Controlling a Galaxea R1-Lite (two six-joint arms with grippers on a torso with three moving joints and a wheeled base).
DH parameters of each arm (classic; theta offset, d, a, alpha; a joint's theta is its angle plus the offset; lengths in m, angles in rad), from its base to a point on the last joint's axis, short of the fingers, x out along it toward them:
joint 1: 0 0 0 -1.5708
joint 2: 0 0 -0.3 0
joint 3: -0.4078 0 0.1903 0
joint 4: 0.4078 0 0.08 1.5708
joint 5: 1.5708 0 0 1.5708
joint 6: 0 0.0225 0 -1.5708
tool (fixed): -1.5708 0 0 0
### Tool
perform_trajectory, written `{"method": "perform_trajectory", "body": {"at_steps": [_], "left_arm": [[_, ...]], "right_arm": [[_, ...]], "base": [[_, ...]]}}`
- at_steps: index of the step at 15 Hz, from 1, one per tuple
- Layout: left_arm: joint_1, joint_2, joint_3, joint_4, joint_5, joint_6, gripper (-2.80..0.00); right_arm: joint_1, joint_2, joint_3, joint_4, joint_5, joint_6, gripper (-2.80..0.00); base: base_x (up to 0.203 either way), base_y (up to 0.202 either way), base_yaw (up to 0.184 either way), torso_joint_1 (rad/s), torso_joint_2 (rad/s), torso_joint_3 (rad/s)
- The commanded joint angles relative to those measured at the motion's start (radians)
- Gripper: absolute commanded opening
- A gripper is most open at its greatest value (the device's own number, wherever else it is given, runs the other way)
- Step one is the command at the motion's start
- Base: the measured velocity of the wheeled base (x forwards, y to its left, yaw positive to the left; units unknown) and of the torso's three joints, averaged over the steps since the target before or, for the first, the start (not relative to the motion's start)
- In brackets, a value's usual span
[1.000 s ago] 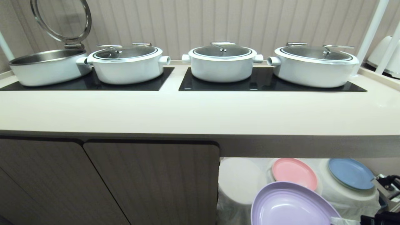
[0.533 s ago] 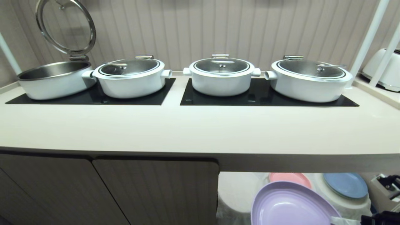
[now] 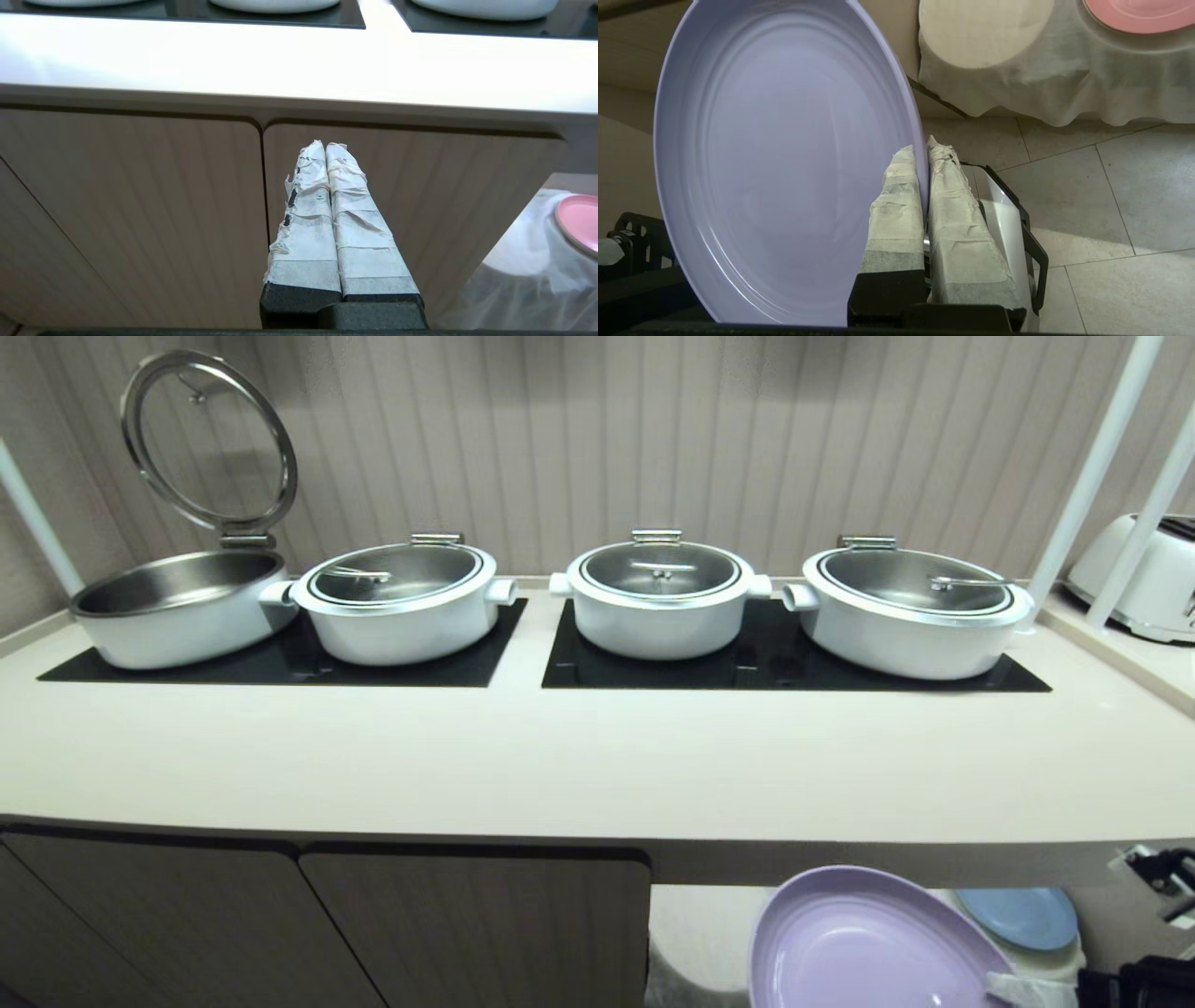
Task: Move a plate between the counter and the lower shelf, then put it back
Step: Put the plate
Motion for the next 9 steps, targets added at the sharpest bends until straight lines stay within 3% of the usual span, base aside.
{"method": "perform_trajectory", "body": {"at_steps": [1,9], "left_arm": [[0.000,0.001,0.000,0.000,0.000,-0.001,-2.80],[0.001,0.001,0.000,0.000,0.000,-0.001,-2.80]], "right_arm": [[0.000,0.013,-0.013,-0.002,0.002,0.002,-2.80],[0.000,0.021,-0.037,-0.003,0.002,0.002,-2.80]], "base": [[0.000,0.000,0.000,0.183,-0.36,-0.183],[0.000,0.000,0.000,0.155,-0.32,-0.163]]}}
